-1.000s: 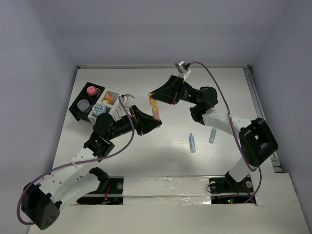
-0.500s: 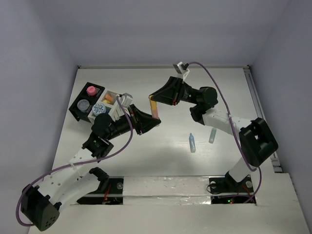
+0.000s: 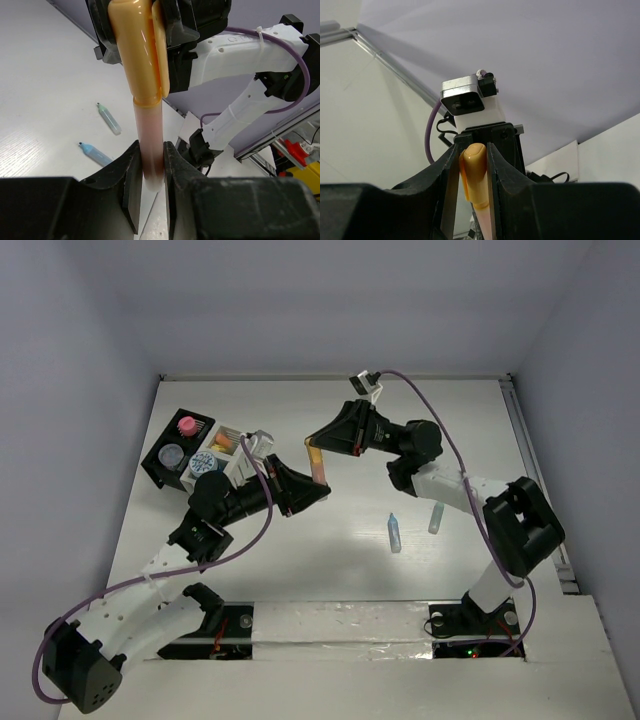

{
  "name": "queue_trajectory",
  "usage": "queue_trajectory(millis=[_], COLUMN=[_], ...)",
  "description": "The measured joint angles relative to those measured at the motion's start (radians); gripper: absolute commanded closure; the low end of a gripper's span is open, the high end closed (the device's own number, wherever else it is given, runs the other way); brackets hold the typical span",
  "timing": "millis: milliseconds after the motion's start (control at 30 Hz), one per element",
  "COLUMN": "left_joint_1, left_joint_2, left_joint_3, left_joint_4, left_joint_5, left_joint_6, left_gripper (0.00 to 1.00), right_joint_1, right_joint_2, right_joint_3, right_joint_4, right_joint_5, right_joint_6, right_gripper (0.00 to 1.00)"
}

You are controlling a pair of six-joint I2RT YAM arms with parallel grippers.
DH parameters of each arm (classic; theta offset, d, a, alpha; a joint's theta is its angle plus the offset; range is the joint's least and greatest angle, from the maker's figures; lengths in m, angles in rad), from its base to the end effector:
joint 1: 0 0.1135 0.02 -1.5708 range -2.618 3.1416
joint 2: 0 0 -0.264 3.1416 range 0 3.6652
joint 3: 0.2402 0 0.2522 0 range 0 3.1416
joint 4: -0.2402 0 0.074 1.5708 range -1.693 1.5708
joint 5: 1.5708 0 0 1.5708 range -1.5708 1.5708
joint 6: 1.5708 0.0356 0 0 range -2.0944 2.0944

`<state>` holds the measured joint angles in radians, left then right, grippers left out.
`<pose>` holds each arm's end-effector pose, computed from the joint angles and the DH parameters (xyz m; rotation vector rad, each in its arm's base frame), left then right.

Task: Sort the stationery into containers
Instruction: Close the pen cap on the pen.

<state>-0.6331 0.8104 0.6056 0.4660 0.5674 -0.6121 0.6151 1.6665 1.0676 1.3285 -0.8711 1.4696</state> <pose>0.1423 -0.1282 0.3406 0.5472 1.3966 -1.3971 0.2731 0.2263 0.3524 -0.5316 1.3390 2.1618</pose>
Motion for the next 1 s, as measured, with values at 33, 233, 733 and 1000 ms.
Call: queue_trajectory(millis=[33, 233, 733, 1000], left_joint_1=[0.000, 0.000, -0.003, -0.022], left_joint_2=[0.000, 0.000, 0.059, 0.016], left_joint_3=[0.000, 0.001, 0.050, 0.113], left_joint_4=[-0.002, -0.008, 0.135, 0.008], left_joint_5=[0.000, 0.006, 0.055, 0.080], left_joint_6=[-0.002, -0.024, -0.116, -0.049], left_gripper=[1.00, 1.00, 1.00, 1.00], right_joint_1=[0.001, 0.002, 0.011, 0.013], right_joint_2=[0.003, -0.004, -0.053, -0.171], right_joint_3=[-0.002, -0.026, 0.003, -0.081], right_joint_4=[0.003, 0.019, 0.034, 0.034], right_joint_5=[0.000, 0.005, 0.039, 0.075], right_joint_6=[0.006, 0.008, -0.037, -0.146], right_gripper=[1.00, 1.00, 1.00, 1.00])
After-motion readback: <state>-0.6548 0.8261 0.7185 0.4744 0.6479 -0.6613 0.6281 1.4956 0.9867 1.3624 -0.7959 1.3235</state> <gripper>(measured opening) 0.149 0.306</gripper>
